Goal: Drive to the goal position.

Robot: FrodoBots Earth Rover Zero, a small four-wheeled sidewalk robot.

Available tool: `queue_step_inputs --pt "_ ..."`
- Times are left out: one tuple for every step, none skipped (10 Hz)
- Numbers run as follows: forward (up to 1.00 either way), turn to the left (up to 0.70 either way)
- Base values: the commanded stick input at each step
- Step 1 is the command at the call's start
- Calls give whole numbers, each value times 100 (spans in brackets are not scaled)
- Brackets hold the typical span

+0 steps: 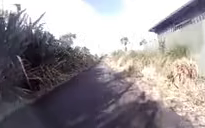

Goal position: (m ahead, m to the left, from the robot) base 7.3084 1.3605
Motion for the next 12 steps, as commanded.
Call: queue_step_inputs --pt "70 -33" --pt "70 -21" --pt "70 -10" --pt "70 0" --pt "70 0" --pt "70 0" --pt "70 0" --pt "70 0" --pt "70 0" --pt "70 0" --pt "70 0" --pt "70 0"
